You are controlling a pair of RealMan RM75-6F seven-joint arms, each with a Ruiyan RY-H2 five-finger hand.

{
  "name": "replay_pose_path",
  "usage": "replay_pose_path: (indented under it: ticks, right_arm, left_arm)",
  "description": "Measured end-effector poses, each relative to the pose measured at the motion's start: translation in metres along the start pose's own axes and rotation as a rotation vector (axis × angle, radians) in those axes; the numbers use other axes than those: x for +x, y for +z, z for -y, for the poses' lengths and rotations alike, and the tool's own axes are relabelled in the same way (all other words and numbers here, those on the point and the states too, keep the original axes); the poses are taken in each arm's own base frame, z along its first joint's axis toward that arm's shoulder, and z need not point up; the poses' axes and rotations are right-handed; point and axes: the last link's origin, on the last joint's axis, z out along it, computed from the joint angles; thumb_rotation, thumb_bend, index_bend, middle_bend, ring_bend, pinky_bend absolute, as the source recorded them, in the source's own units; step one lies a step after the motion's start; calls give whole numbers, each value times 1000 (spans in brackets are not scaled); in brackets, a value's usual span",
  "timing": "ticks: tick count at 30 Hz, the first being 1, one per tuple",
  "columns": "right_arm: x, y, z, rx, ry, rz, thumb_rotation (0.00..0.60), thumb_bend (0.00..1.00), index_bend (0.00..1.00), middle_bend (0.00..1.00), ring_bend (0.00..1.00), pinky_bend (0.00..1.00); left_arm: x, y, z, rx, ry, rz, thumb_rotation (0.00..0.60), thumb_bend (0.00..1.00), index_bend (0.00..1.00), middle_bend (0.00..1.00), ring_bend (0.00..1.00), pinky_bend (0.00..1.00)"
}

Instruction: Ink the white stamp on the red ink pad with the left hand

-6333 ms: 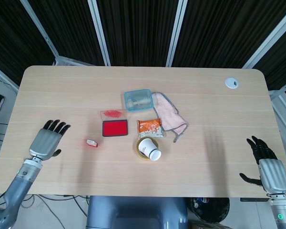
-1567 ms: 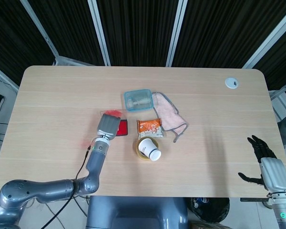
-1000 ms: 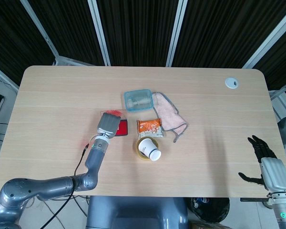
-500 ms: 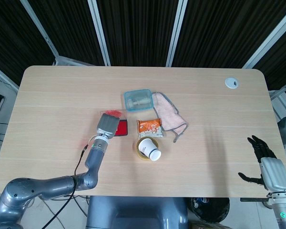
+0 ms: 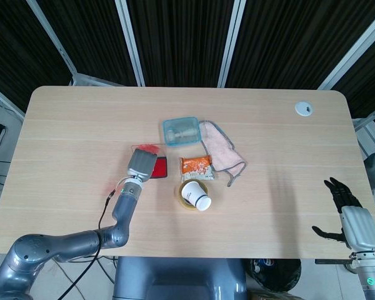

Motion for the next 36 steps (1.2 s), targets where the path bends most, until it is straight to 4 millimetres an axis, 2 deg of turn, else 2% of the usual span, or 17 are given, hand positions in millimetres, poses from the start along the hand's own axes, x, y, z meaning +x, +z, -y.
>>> replay_pose_path:
  ticks: [17, 36]
  right_arm:
    - [0, 0, 0, -3, 0, -2, 600, 157, 0, 0, 0, 185]
    - [0, 0, 0, -3, 4, 0, 600, 157, 0, 0, 0, 185]
  left_arm:
    - [12, -4, 6, 6, -15, -28, 600, 513, 738, 769, 541, 585]
    - [-2, -2, 7, 12, 16, 0, 600, 515, 739, 770, 541, 585]
